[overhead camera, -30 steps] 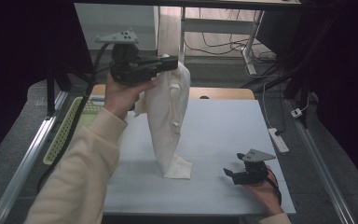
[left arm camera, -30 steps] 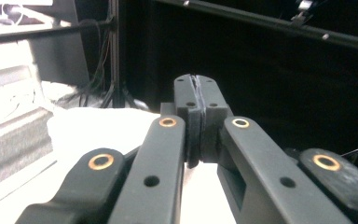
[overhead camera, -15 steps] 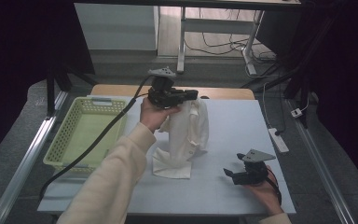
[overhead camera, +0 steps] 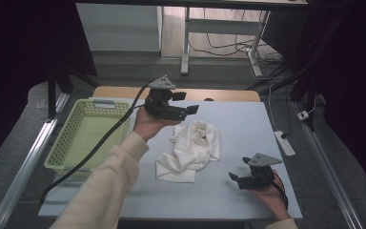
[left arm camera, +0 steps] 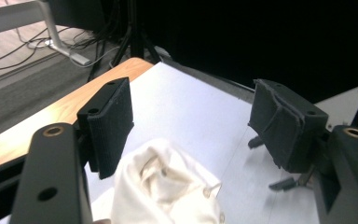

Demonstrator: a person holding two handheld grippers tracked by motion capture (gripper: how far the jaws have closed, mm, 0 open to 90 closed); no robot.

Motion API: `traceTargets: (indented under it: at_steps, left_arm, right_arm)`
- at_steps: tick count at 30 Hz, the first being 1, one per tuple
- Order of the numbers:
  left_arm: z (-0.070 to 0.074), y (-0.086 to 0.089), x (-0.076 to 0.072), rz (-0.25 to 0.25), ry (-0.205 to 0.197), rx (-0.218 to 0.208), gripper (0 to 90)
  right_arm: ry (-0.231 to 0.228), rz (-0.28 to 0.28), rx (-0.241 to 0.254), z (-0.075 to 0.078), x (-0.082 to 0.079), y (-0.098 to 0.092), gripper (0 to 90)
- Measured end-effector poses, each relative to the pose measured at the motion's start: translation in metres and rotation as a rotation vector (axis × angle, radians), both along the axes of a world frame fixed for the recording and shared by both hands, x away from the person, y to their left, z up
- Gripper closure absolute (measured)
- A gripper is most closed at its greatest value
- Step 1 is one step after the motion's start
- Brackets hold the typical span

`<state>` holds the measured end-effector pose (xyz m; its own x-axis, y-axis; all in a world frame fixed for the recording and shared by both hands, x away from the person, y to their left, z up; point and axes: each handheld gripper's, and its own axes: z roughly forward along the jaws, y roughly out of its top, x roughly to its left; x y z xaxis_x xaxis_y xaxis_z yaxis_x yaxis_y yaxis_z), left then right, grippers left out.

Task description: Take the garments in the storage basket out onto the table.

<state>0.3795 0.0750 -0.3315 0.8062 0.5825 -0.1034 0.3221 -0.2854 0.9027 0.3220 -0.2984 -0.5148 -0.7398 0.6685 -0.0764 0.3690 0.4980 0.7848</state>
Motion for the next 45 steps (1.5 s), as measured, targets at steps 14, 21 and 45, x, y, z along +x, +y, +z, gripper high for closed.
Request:
traceTargets:
  at_steps: [14, 21, 45]
  left_arm:
    - [-0.037, 0.066, -0.071, 0.141, -0.048, 0.177, 31.0]
    - [-0.069, 0.095, -0.098, 0.169, -0.03, 0.182, 31.0]
    - [-0.14, 0.149, -0.149, 0.277, 0.037, 0.177, 31.3]
  right_arm:
    - [-0.025, 0.009, 0.014, 0.003, -0.002, -0.001, 16.0]
    - [-0.04, 0.005, 0.023, 0.005, -0.003, -0.002, 16.1]
    - [-0.067, 0.009, 0.044, 0.007, -0.005, -0.004, 16.2]
